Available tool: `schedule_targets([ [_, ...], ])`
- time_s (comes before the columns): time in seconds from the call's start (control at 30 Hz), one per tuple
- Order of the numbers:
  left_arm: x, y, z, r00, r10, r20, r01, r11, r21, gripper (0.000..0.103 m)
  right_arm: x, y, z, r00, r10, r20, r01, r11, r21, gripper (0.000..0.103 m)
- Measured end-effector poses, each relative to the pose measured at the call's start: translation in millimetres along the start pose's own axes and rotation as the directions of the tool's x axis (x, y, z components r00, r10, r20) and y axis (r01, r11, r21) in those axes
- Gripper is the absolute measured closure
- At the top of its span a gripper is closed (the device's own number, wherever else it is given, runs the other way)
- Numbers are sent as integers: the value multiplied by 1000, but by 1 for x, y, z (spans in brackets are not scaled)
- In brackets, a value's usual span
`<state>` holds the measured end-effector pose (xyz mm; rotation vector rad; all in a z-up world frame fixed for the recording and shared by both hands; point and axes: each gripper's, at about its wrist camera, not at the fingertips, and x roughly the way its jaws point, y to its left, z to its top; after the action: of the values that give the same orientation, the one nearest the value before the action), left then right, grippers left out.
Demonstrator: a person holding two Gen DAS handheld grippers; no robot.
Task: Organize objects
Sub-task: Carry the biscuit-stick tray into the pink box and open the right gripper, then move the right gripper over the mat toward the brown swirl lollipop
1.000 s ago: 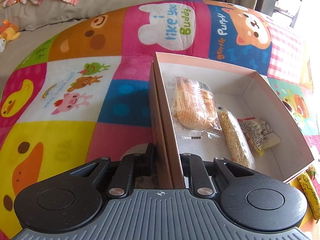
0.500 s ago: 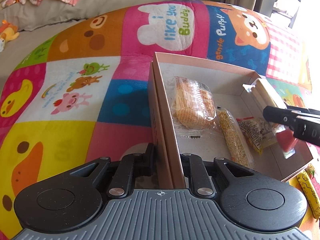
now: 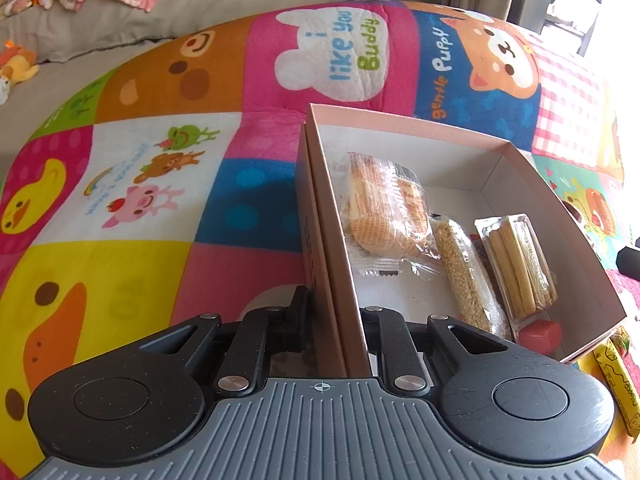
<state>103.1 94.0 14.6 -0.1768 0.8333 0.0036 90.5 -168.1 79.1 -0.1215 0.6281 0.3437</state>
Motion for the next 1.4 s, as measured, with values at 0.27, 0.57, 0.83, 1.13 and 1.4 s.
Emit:
schedule_targets([
  [0.27, 0, 0, 0, 1000, 2, 0, -2, 1000, -6, 85, 27, -97, 1, 996, -55, -64, 70, 965, 253, 37],
  [0.57, -1, -2, -2, 1000, 11, 4, -11, 1000, 3, 85, 99, -87, 12, 984, 10, -179, 28, 977, 209, 21],
  [0.83, -1, -2, -1, 1000, 11, 3, -11, 1000, 9, 85, 86, -92, -1, 986, -15, -167, 57, 966, 251, 48],
  [1.13, -1, -2, -1, 1000, 11, 0, -11, 1000, 11, 85, -1, -123, -53, 982, -144, -122, 178, 923, 340, 51],
  [1.4, -1, -4, -2, 1000, 20, 1, -20, 1000, 21, 85, -46, -111, -98, 964, -227, -140, 260, 915, 308, 47],
])
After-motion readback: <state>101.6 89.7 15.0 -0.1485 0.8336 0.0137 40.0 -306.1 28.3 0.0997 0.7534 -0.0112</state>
